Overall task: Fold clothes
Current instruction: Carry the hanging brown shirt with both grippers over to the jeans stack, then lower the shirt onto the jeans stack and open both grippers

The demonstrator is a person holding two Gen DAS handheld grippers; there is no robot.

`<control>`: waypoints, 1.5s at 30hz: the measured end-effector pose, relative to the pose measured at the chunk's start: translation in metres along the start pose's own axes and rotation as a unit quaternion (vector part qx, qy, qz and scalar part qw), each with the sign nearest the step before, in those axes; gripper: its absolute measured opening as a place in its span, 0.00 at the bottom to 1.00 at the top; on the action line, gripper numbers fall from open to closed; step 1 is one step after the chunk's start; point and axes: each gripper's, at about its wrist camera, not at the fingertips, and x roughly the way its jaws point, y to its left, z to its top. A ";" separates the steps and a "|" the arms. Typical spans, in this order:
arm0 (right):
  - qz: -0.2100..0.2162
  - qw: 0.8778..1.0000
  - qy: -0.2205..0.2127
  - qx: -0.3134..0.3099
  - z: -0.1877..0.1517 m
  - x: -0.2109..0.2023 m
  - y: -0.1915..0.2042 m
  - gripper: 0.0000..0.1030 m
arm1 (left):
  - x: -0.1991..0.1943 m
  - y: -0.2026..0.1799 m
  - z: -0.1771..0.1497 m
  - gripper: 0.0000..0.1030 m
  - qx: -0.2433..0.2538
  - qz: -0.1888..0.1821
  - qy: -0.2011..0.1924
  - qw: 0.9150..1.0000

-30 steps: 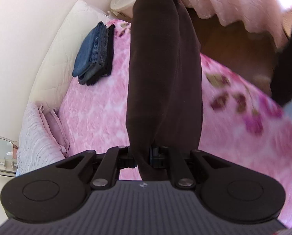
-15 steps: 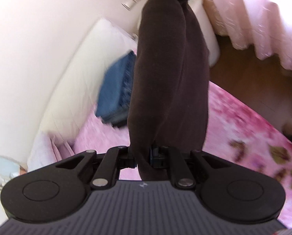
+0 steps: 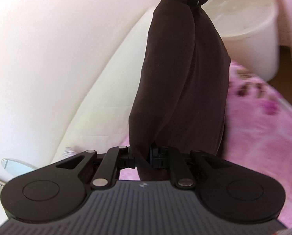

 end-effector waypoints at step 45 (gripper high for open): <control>0.076 0.997 -0.019 -0.020 -0.239 0.242 -0.018 0.09 | 0.163 -0.144 -0.088 0.08 -0.051 -0.010 0.149 0.987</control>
